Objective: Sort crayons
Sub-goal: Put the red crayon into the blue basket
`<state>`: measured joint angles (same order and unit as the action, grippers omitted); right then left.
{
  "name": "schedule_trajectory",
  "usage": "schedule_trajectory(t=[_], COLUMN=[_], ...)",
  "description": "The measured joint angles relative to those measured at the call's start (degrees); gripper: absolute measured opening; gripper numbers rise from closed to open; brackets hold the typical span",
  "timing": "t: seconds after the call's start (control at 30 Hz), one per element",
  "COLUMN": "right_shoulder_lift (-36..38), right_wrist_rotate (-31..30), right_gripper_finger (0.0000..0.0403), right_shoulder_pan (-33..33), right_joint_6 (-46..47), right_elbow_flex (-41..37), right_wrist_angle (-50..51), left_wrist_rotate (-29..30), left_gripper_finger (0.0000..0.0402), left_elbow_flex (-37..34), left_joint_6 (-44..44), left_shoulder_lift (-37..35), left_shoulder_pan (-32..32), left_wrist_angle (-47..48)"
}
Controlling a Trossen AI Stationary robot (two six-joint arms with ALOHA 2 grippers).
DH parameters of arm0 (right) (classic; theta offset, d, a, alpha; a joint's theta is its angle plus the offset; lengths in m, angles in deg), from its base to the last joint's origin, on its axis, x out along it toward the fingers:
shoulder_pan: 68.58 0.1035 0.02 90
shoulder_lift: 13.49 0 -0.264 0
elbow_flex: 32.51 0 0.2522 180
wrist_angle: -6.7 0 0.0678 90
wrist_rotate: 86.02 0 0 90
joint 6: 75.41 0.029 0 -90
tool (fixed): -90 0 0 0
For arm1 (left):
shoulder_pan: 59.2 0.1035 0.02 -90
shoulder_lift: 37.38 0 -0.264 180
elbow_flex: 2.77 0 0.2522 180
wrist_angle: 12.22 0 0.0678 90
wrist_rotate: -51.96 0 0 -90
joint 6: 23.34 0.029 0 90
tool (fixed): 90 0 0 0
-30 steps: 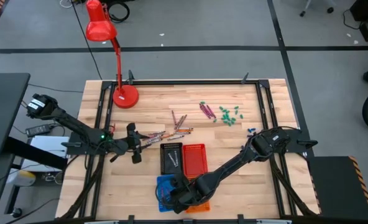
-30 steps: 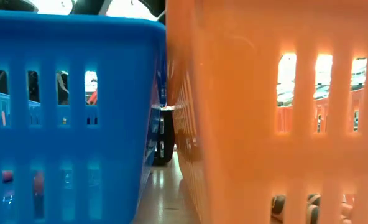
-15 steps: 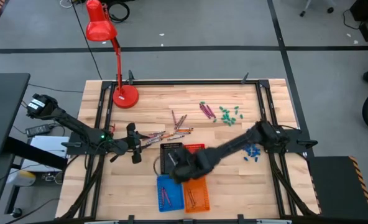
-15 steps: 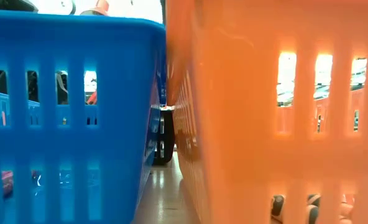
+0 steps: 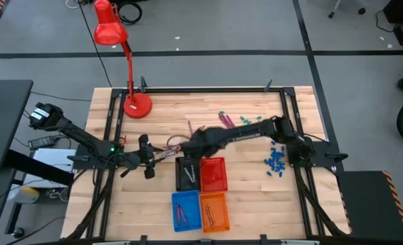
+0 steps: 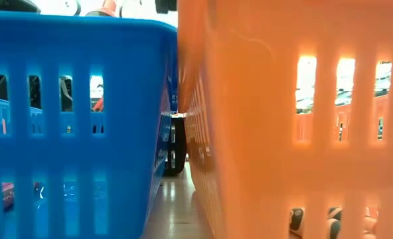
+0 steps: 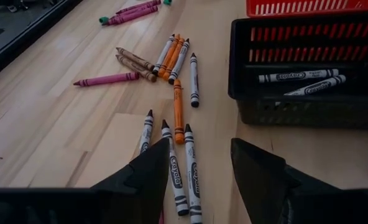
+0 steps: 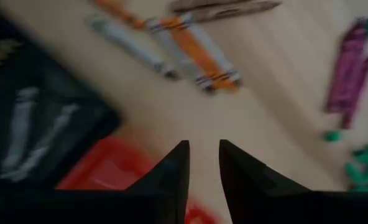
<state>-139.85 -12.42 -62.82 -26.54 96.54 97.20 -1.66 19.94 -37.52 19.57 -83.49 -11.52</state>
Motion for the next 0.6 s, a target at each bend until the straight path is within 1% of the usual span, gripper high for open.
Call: schedule_trajectory(t=[0.17, 0.33, 0.6], right_shoulder_lift=[0.0, 0.0, 0.0], right_wrist_rotate=[-0.1, -0.3, -0.1], right_gripper_finger=[0.0078, 0.0076, 0.0076], right_shoulder_pan=[-4.0, -7.9, -14.8], right_joint_6=[-5.5, -10.6, -15.4], right_elbow_flex=[0.0, -0.2, -7.2], right_wrist_angle=[0.4, 1.6, 1.1], left_wrist_rotate=[0.0, 0.0, 0.0], left_gripper_finger=[0.0185, 0.0185, 0.0185], left_elbow_flex=[0.0, 0.0, 0.0], left_joint_6=[-0.1, -2.1, -1.7], left_shoulder_lift=[0.0, 0.0, 0.0], left_shoulder_pan=[0.0, 0.0, 0.0], left_wrist_angle=[2.2, 5.4, 6.4])
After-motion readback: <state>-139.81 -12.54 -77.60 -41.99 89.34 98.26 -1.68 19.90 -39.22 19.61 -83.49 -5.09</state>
